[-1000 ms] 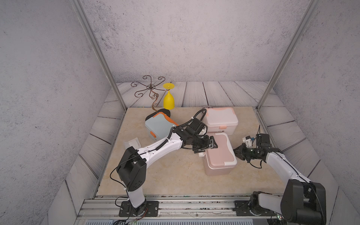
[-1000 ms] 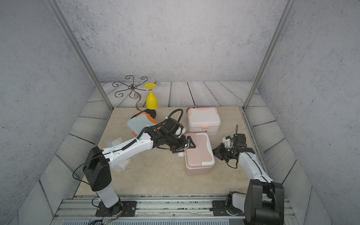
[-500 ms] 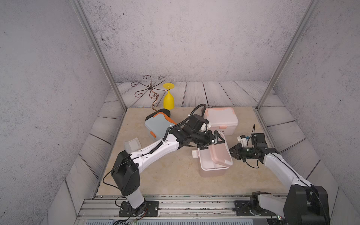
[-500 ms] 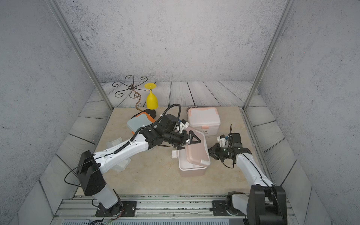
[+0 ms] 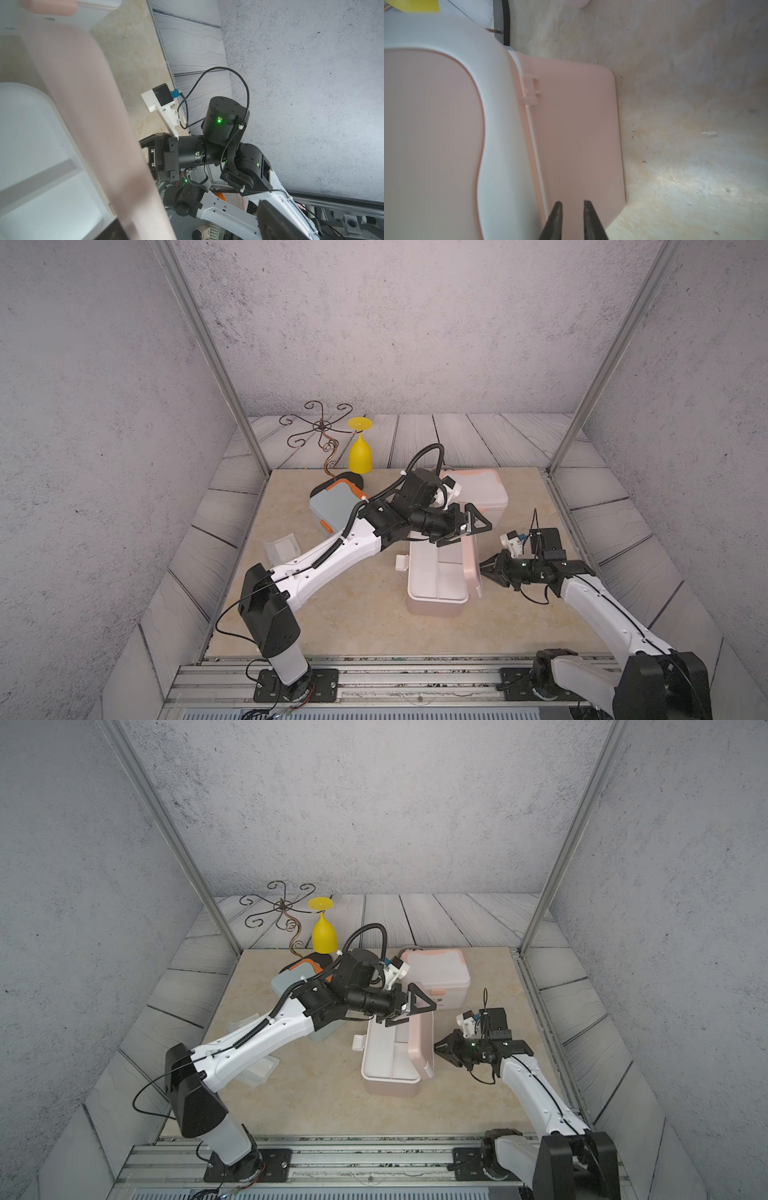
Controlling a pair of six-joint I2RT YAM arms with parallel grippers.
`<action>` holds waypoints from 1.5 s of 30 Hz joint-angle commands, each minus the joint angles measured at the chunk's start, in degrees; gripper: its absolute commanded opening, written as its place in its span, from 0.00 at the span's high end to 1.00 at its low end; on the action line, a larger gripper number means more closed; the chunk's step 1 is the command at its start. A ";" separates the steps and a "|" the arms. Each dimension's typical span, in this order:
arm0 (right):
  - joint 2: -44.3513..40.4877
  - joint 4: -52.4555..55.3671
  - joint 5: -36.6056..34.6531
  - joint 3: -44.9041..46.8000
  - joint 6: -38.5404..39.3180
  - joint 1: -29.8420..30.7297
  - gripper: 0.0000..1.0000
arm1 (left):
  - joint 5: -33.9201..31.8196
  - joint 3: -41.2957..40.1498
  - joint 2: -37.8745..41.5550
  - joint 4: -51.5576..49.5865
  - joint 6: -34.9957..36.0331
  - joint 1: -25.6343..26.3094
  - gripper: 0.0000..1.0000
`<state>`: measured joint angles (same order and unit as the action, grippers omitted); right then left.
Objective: Open first aid kits and take out gauze
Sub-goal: Open the lid of the first aid kit.
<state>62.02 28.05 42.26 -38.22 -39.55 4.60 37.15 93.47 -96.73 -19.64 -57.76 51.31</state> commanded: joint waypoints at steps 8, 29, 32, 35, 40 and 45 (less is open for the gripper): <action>-9.81 14.82 -15.93 -10.99 5.31 -0.38 0.61 | 2.03 1.60 -1.48 5.74 -2.52 2.36 0.12; -11.66 20.26 -13.16 -29.11 9.54 2.47 0.13 | -0.06 -10.19 8.07 10.17 -2.49 -3.19 0.12; -9.15 21.99 -16.07 -31.32 10.48 5.58 0.11 | -1.56 -11.33 9.73 8.06 -0.84 -4.44 0.12; -5.85 24.55 -19.41 -34.21 11.87 8.64 0.11 | -12.47 -8.17 12.89 -10.14 10.00 -6.32 0.14; -0.63 27.84 -25.62 -39.33 13.81 13.47 0.09 | -28.37 -5.24 12.96 -28.63 19.00 -5.97 0.24; 5.23 31.14 -32.53 -43.49 15.02 20.09 0.10 | -37.47 -1.42 6.89 -36.97 21.19 0.41 0.27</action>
<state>65.14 55.29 15.92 -79.77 -26.33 22.11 8.62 90.04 -86.43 -46.70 -40.80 48.73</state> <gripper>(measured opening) 0.906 0.733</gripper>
